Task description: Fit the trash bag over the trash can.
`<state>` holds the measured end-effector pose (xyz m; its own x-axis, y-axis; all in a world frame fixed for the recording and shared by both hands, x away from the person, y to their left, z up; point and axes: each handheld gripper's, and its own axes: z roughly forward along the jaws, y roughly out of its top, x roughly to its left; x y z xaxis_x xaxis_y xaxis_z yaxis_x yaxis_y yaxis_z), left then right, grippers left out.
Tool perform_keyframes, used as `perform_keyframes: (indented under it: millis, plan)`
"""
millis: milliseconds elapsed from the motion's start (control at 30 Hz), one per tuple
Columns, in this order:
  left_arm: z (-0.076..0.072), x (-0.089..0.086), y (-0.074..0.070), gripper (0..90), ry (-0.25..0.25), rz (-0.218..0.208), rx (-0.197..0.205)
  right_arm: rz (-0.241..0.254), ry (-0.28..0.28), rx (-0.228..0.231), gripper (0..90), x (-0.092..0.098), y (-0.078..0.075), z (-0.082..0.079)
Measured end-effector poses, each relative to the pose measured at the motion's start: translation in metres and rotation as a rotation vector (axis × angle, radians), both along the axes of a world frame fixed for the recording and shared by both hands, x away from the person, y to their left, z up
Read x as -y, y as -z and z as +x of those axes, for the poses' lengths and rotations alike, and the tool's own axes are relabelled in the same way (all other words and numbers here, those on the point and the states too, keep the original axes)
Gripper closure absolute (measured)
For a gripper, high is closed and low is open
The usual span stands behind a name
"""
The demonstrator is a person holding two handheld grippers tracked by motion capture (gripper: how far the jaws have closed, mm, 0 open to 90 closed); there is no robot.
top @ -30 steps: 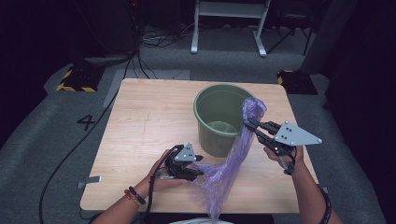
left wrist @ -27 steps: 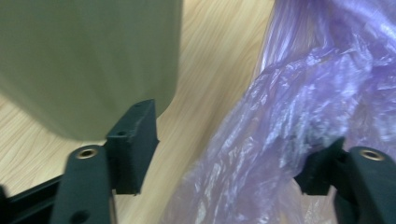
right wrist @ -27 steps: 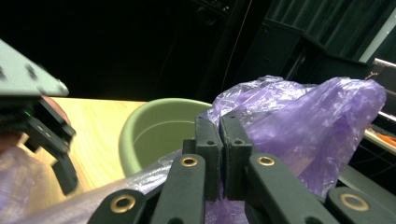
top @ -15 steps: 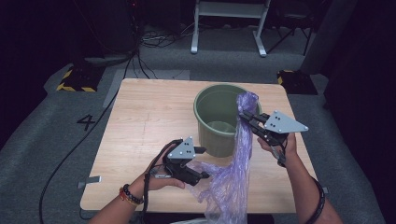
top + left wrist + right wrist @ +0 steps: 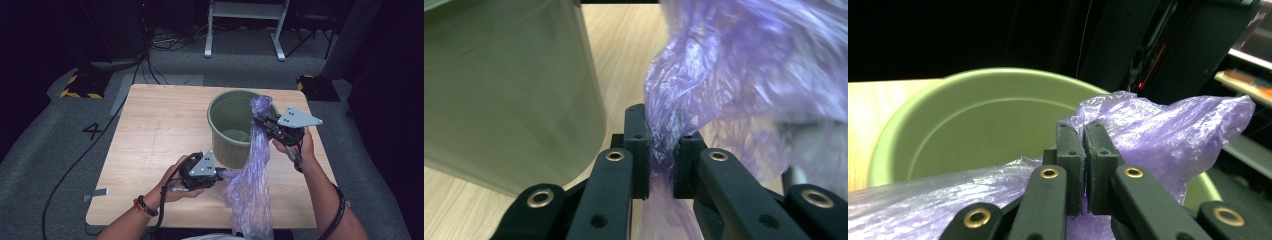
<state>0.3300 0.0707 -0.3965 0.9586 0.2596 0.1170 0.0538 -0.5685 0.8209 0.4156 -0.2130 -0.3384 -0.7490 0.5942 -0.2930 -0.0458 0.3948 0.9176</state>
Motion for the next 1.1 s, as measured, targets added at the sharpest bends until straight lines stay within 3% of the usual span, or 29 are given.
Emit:
perform_keyframes:
  millis: [67,100,133,167,200,233,267,300,433,567,700,800,967,1100]
  plan:
    - [-0.001,0.0,0.001,80.3,0.015,-0.002,-0.004,-0.01,0.008,-0.02,87.5,-0.001,0.001,0.005]
    - [-0.001,0.0,0.001,76.9,0.021,-0.008,-0.009,-0.009,0.005,-0.031,87.6,-0.001,0.001,0.007]
    - [-0.001,0.0,0.002,67.9,0.029,-0.017,-0.018,-0.002,0.004,-0.046,87.6,-0.001,0.001,0.009]
    - [-0.001,0.0,0.003,67.9,0.028,-0.024,-0.033,-0.002,0.004,-0.046,87.6,-0.001,0.001,0.009]
    - [0.0,0.001,0.003,49.9,0.027,-0.026,-0.059,-0.007,0.01,-0.059,87.7,-0.001,0.0,0.011]
    - [0.001,0.001,0.005,49.9,0.038,-0.035,-0.08,-0.007,0.01,-0.059,87.7,-0.001,0.0,0.011]
    - [0.001,0.001,0.005,44.1,0.047,-0.048,-0.102,-0.009,0.015,-0.059,87.6,-0.001,-0.001,0.013]
    - [0.0,0.002,0.007,31.0,0.056,-0.065,-0.128,-0.019,0.028,-0.058,87.7,-0.002,-0.001,0.013]
    - [-0.006,0.01,0.012,27.6,0.086,-0.094,-0.152,-0.025,0.033,-0.051,87.6,-0.003,-0.001,0.01]
    - [-0.014,0.021,0.01,24.7,0.073,-0.089,-0.1,-0.038,0.052,-0.059,87.6,-0.003,-0.001,0.009]
    - [-0.019,0.021,-0.007,24.1,0.063,-0.19,-0.07,-0.072,0.064,-0.074,87.6,-0.004,-0.002,0.009]
    - [-0.017,0.024,-0.016,23.3,0.059,-0.224,-0.075,-0.078,0.073,-0.084,87.4,-0.004,-0.003,0.011]
    - [-0.012,0.033,-0.022,21.8,-0.002,-0.239,-0.009,-0.093,0.079,-0.086,86.8,-0.004,-0.002,0.01]
    - [-0.005,0.043,-0.027,26.2,0.003,-0.251,0.021,-0.1,0.081,-0.086,85.0,-0.005,-0.003,0.01]
